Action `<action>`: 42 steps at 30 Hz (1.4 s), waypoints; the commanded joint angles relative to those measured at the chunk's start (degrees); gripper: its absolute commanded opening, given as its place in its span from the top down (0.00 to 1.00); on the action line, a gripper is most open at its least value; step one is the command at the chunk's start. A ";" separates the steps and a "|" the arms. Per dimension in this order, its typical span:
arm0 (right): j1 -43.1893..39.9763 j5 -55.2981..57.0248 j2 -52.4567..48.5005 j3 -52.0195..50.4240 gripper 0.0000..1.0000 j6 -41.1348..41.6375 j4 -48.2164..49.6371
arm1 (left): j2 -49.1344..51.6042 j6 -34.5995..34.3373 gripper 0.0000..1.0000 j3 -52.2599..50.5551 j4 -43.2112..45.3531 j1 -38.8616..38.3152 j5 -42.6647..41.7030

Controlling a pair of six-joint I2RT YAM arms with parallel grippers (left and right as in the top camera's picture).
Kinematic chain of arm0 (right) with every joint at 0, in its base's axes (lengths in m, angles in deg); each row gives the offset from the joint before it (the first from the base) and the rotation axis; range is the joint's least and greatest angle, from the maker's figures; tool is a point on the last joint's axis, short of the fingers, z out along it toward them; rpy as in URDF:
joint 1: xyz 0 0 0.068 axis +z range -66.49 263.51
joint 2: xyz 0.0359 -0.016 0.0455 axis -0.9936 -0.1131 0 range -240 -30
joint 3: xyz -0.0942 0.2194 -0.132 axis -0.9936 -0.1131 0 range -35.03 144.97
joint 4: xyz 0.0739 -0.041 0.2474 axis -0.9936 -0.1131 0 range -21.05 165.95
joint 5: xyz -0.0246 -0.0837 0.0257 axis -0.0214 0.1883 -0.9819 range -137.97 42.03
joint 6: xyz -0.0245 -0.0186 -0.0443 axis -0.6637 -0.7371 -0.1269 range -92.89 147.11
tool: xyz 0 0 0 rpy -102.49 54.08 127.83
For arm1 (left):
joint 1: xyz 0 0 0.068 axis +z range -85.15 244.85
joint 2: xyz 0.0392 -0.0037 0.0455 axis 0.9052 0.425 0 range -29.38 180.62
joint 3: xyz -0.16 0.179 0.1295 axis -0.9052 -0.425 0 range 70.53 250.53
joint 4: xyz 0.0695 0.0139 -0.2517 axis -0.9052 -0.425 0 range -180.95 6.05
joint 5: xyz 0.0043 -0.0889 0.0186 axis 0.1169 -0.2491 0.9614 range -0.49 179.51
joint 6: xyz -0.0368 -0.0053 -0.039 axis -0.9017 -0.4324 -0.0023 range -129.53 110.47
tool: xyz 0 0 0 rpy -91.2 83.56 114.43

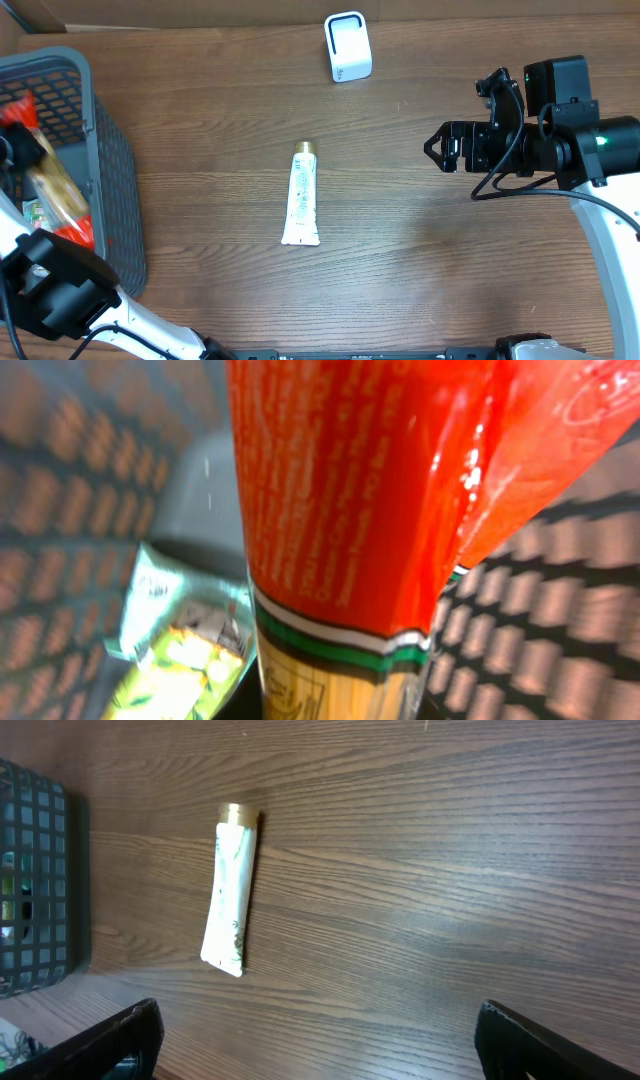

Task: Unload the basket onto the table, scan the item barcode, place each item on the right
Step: 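Carry the red pasta pack out and lay it beside the tube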

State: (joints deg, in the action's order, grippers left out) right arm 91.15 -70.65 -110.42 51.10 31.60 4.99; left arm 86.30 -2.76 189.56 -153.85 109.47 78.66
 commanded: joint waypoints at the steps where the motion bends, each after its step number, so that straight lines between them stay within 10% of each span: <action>1: 0.24 -0.57 0.02 1.27 0.00 0.24 0.37 | -2.16 -2.47 0.96 10.97 -3.72 -0.74 -7.26; 18: 0.24 -0.55 0.02 1.27 0.00 0.24 0.42 | -15.45 -14.10 0.96 38.25 -16.24 -4.11 -14.32; 29: 0.24 -0.55 0.02 1.27 0.00 0.24 1.42 | -12.55 -14.62 0.96 33.94 -26.29 -31.45 -13.27; 42: 0.24 -0.52 0.02 1.27 0.00 0.22 0.79 | 1.92 -38.21 0.96 12.39 -26.38 -57.94 13.40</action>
State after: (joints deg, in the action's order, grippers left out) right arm 91.15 -70.65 -110.42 51.10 31.60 5.80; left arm 87.61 -29.10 207.28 -180.11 53.65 81.48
